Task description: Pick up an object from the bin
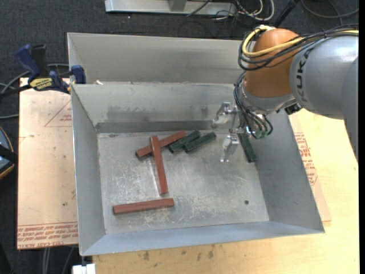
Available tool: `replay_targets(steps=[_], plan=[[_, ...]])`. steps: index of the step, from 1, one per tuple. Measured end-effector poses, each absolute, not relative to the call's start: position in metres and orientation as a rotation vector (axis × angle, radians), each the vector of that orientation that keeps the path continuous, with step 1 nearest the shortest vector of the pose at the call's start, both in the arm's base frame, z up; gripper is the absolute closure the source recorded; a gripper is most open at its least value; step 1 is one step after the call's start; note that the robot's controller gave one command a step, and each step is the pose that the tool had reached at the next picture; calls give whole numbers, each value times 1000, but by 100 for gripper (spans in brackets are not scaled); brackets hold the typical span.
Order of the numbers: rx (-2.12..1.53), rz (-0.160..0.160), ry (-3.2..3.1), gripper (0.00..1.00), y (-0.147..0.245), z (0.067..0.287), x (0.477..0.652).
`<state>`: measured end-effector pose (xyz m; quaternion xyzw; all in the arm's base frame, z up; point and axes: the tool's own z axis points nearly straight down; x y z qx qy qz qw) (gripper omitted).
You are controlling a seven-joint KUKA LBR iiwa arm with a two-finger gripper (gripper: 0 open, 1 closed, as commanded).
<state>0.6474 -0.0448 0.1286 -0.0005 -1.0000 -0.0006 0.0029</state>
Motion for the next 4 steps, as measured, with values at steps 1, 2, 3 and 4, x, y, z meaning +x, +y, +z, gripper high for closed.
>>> replay_targets(steps=[1,2,3,4], plan=[[-1,-1,-3144,0,-45,134,649],[81,-1,-3157,100,-4,79,653],[81,-1,-3157,100,-4,79,653],[60,-1,-3149,100,2,235,641]])
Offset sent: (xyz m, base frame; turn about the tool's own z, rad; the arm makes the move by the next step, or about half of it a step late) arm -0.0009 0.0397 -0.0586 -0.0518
